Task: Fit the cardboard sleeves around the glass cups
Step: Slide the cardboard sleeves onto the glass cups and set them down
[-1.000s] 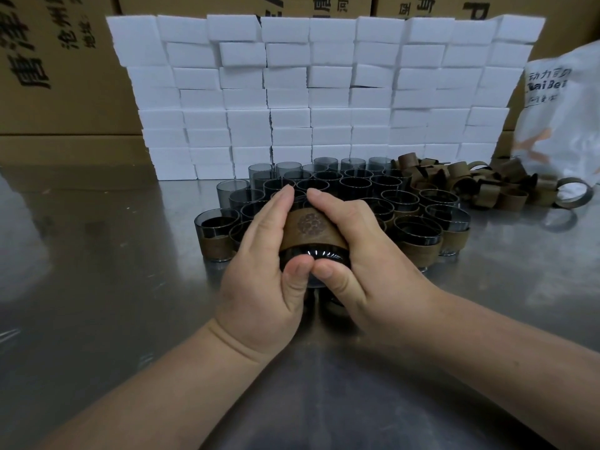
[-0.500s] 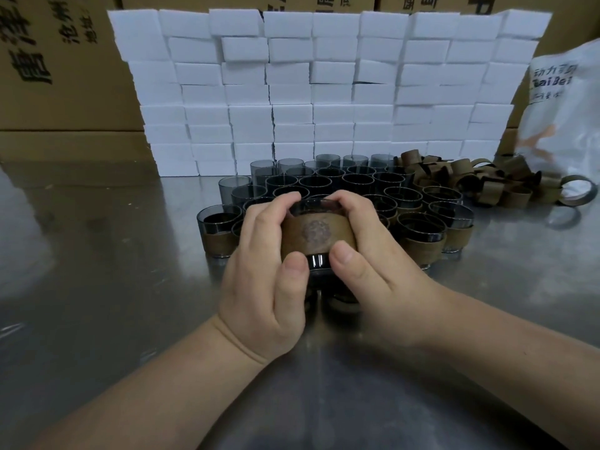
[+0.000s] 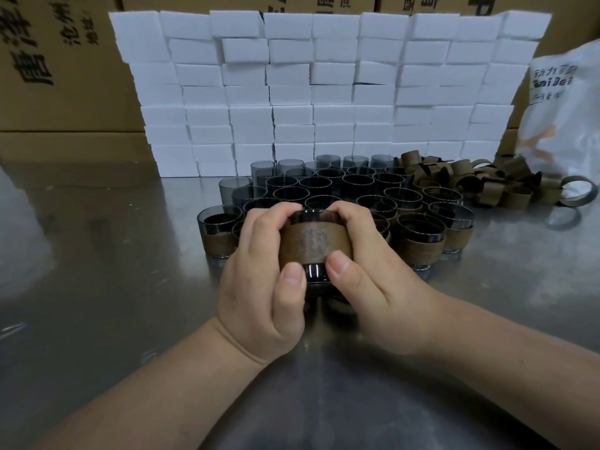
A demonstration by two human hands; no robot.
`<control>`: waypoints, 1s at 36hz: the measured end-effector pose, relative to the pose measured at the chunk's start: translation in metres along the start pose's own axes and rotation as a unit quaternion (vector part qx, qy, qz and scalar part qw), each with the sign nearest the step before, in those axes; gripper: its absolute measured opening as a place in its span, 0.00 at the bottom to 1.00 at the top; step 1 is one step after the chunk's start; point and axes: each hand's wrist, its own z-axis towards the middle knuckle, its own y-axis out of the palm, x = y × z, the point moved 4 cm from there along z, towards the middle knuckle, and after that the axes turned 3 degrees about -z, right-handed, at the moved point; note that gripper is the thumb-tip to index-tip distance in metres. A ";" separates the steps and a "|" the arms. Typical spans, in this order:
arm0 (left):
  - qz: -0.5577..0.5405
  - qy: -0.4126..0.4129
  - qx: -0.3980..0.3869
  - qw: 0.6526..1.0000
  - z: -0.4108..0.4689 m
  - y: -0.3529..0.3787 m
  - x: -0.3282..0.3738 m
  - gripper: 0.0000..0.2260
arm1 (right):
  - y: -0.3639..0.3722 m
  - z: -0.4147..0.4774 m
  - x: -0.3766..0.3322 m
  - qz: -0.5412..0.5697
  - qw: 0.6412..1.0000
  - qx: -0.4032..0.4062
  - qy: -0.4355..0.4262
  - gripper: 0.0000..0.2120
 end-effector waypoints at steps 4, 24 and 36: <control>0.001 -0.013 0.006 1.000 -0.002 -0.001 -0.004 0.28 | 0.000 0.000 -0.001 -0.006 1.000 0.010 -0.016 0.34; 0.012 0.045 -0.011 0.999 0.006 0.000 0.006 0.26 | 0.003 -0.001 0.013 0.021 0.994 0.091 -0.051 0.31; 0.017 0.023 -0.001 1.000 0.004 0.000 0.002 0.27 | -0.003 -0.001 0.003 -0.025 0.998 0.049 -0.044 0.28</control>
